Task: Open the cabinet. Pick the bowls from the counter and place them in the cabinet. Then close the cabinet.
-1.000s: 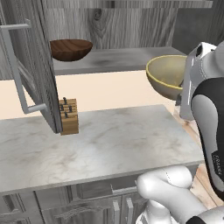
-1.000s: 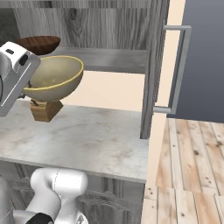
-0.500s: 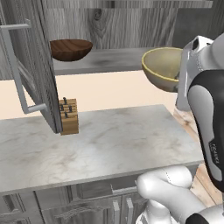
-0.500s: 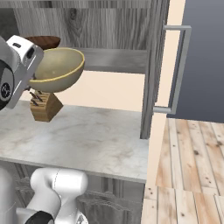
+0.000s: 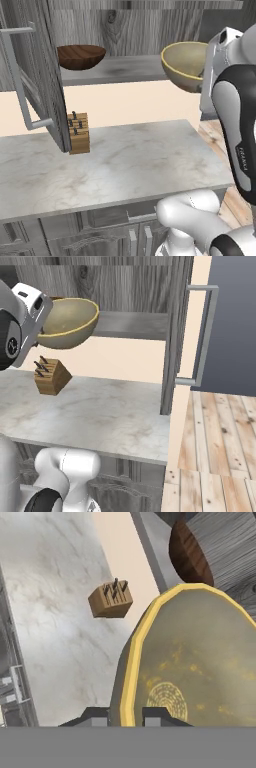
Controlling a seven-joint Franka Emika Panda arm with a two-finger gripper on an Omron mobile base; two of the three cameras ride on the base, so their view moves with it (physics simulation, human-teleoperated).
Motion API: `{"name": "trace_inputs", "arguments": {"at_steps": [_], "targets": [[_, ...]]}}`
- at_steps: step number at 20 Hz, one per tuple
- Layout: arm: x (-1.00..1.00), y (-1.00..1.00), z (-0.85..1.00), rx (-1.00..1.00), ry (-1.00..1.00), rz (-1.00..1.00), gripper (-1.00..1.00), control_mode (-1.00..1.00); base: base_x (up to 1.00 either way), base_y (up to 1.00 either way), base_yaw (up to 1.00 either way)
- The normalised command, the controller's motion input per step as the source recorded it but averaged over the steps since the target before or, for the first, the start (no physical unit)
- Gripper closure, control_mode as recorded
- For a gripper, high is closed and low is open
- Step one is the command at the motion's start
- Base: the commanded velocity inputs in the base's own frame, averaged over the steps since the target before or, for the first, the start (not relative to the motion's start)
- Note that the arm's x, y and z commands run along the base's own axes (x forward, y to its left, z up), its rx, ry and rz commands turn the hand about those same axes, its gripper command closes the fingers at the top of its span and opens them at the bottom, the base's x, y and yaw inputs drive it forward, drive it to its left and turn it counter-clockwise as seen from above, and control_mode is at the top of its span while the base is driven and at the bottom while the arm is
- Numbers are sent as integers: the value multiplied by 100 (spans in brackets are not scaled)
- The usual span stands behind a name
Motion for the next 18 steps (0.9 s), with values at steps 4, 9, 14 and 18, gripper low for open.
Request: {"name": "trace_inputs", "arguments": {"at_steps": [4, 9, 14, 18], "targets": [[34, -1, 12, 0, 0, 0, 100, -100, 0, 0, 0], [40, 0, 0, 0, 0, 1, 100, -100, 0, 0, 0], [50, 0, -12, 0, 0, 1, 100, -100, 0, 0, 0], [47, 0, -8, 0, 0, 0, 100, -100, 0, 0, 0]]}}
